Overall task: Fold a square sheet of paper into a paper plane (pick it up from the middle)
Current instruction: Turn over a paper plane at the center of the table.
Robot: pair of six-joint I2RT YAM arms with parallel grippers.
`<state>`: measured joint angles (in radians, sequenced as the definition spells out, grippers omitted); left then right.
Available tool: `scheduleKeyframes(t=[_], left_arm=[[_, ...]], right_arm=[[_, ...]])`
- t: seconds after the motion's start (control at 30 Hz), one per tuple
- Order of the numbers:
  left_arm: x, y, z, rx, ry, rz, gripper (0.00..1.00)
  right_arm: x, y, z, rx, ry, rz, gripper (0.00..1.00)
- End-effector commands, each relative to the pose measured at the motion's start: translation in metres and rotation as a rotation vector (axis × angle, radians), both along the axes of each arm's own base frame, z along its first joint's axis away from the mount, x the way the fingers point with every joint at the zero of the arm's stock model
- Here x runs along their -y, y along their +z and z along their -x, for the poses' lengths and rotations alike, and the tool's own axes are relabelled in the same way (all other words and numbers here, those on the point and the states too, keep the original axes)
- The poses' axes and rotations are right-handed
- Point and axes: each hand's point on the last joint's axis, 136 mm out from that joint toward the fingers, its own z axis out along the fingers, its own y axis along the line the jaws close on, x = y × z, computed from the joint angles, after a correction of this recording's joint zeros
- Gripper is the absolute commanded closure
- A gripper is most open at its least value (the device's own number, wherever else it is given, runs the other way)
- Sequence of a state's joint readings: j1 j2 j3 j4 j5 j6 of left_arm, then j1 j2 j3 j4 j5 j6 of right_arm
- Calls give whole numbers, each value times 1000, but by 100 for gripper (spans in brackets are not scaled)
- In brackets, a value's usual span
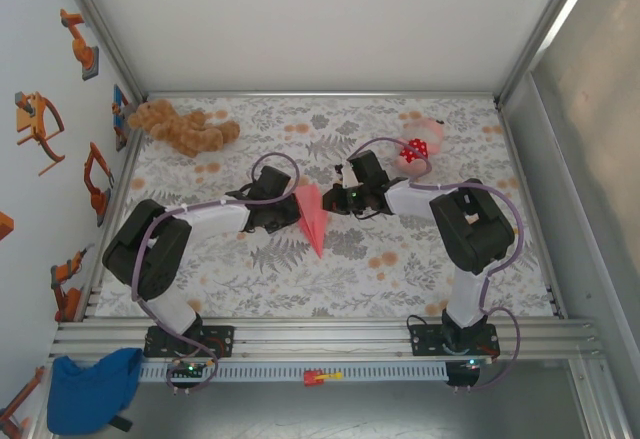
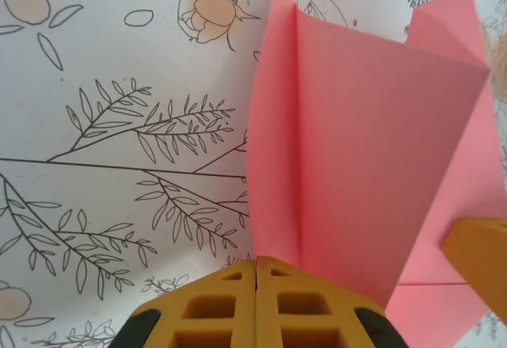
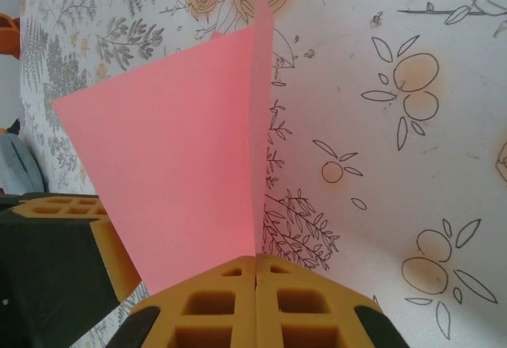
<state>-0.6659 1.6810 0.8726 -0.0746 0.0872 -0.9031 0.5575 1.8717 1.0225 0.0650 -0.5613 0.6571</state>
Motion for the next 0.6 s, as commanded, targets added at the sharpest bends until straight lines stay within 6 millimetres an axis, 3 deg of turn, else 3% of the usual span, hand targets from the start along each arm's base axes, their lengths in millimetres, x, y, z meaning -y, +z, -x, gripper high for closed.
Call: scheduleKeyframes(t=[0.0, 0.27, 0.57], left_arm=[[0, 12, -9, 35, 3, 17, 100], [-17, 21, -1, 49, 30, -9, 100], [-28, 5, 7, 3, 88, -35, 100]], right_arm=[[3, 17, -2, 32, -6, -32, 100], [7, 27, -3, 45, -15, -47, 100], [7, 5, 2, -3, -19, -39, 100]])
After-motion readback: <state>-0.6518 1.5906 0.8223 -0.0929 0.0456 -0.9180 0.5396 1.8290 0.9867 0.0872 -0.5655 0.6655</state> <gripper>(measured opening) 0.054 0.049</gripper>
